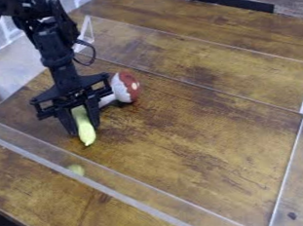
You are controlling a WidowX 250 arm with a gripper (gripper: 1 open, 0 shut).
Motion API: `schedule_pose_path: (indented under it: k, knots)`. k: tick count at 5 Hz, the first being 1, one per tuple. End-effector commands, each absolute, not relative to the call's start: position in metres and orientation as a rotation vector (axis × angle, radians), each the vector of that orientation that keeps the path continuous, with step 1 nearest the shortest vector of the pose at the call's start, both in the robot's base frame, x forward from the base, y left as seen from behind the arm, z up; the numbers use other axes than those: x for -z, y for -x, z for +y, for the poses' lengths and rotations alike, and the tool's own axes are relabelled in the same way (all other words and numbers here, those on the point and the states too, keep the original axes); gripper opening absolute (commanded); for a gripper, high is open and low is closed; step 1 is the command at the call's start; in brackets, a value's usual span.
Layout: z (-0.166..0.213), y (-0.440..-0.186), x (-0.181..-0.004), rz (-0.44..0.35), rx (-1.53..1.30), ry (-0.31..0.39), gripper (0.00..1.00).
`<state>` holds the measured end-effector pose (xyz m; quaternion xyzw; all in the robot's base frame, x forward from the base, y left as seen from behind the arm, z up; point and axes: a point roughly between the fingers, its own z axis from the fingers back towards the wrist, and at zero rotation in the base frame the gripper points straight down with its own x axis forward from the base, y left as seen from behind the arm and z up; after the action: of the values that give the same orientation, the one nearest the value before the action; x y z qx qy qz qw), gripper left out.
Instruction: Move the green spoon to the right
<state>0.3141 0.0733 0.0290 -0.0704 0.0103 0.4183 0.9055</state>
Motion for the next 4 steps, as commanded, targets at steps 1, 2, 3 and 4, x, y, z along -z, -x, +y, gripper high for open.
schedule_pose_path:
  k: [1,2,3,4]
  knots:
    - [0.083,-0.324,-0.042,-0.02,-0.808,0.148,0.0]
    - [0.084,-0.325,-0.042,-0.01,-0.755,0.148,0.0]
    - [0.079,-0.339,-0.061,-0.04,-0.779,0.137,0.0]
    - [0.06,-0.35,-0.085,-0.066,-0.74,0.145,0.0]
